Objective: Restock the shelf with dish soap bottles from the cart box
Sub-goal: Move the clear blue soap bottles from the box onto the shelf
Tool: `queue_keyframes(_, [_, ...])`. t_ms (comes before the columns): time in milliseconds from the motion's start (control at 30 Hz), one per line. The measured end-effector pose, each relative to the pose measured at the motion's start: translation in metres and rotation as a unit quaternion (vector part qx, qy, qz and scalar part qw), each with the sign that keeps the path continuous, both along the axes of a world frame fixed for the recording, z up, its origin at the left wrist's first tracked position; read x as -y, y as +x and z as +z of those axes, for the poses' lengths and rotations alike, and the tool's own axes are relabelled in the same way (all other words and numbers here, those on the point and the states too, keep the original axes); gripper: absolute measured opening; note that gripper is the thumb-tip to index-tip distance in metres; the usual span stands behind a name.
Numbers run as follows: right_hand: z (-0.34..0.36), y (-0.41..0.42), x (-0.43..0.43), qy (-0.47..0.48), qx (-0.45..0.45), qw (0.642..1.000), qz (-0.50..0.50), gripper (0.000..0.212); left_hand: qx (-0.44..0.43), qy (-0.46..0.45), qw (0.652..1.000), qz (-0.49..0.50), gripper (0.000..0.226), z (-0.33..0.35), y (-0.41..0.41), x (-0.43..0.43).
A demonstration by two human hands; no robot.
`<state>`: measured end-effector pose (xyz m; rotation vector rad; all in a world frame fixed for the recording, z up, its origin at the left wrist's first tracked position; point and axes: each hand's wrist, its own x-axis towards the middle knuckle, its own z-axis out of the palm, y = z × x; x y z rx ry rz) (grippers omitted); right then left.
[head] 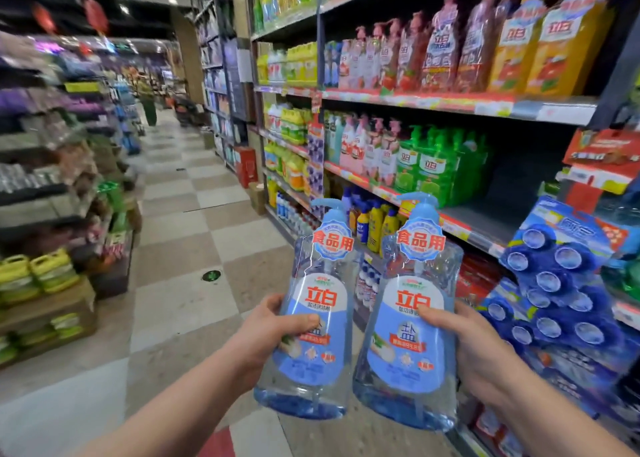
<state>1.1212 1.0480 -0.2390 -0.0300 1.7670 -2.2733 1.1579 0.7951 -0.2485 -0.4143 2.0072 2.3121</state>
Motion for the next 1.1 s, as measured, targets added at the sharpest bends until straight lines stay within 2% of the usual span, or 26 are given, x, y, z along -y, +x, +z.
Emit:
queue_keyframes(200, [-0.002, -0.112, -0.003, -0.001, -0.008, 0.999, -0.036, 0.056, -0.003, -0.023, 0.999, -0.039, 0.073, 0.012, -0.124, -0.004])
queue_keyframes(400, [0.0, -0.195, -0.018, 0.017, -0.004, 0.998, -0.068, 0.061, 0.0, -0.01, 0.997, -0.078, 0.051, 0.012, -0.23, -0.019])
queue_keyframes(500, [0.001, -0.221, -0.024, 0.013, -0.002, 0.995, -0.099, 0.057, 0.008, 0.004, 0.994, -0.112, 0.047, 0.008, -0.268, -0.029])
queue_keyframes(733, [0.0, -0.274, -0.048, 0.033, 0.0, 0.983, -0.182, 0.051, 0.019, 0.028, 0.98, -0.195, 0.046, -0.008, -0.364, -0.064])
queue_keyframes(833, [-0.003, -0.304, -0.058, 0.046, 0.006, 0.972, -0.231, 0.048, 0.02, 0.031, 0.973, -0.228, 0.054, -0.011, -0.407, -0.077])
queue_keyframes(933, [0.001, -0.339, -0.065, 0.047, 0.008, 0.961, -0.273, 0.059, 0.018, 0.038, 0.962, -0.271, 0.066, -0.008, -0.453, -0.086])
queue_keyframes(1100, [0.007, -0.398, -0.069, 0.041, -0.012, 0.94, -0.338, 0.063, -0.009, 0.016, 0.949, -0.315, 0.057, 0.0, -0.533, -0.097])
